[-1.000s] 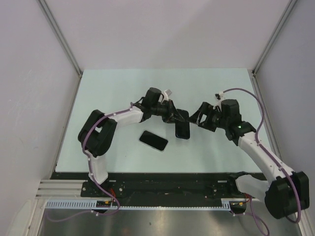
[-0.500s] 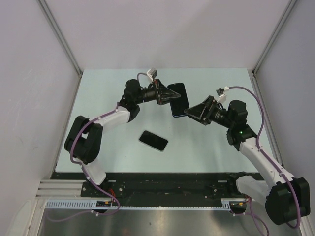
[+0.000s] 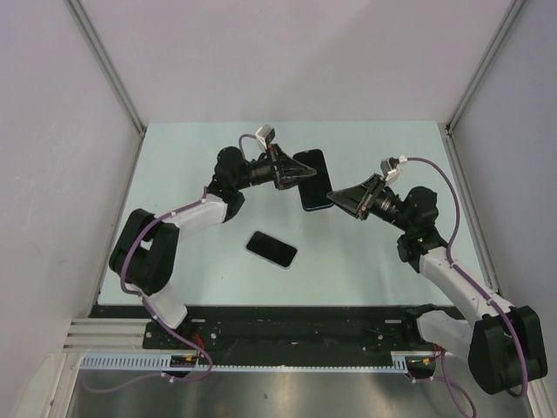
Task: Take the phone out of the phone case
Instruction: Pick up the phone at the center of the board, then remove the phone case from the phone.
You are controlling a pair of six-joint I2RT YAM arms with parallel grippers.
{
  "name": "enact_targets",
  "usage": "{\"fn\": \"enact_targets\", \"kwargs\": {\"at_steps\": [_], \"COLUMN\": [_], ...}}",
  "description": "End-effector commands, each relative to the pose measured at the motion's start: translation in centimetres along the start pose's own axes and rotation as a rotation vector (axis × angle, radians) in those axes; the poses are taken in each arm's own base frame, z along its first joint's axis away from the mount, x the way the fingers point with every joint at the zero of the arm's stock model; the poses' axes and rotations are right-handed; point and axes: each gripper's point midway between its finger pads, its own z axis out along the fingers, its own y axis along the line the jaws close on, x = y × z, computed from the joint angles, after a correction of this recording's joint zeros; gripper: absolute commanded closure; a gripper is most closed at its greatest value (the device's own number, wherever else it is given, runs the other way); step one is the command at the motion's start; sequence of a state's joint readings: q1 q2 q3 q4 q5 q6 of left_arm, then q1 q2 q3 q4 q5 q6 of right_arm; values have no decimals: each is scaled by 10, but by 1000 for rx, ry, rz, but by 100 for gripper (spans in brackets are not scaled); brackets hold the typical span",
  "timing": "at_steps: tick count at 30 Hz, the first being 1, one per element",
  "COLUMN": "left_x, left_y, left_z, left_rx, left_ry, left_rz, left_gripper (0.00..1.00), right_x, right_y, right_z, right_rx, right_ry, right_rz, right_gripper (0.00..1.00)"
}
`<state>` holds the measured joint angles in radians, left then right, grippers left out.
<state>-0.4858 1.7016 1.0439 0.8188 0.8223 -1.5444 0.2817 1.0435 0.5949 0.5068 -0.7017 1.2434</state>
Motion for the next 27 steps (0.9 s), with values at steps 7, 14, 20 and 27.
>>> {"fn": "enact_targets", "kwargs": {"at_steps": [7,14,20,27], "left_x": [-4,7,12,11], "left_y": [-94,-150,-176,-196], "left_z": [-25,-40,-48,-52], "left_rx": [227,303,361,452], "left_ry": [-121,-151,-153,-129], "left_rz": [101,152,144,65], "left_gripper": [100,100,100,100], "right_x": [4,5,14,7], "right_y": [75,90,108,135], "right_z": [-19,-18,-9,-4], "right_rx": [-403,-581,-635,-704], "right_ry": [-34,-24,2,3], "right_rz": [16,25,-63,-127], "right_gripper": [100,100,100,100]}}
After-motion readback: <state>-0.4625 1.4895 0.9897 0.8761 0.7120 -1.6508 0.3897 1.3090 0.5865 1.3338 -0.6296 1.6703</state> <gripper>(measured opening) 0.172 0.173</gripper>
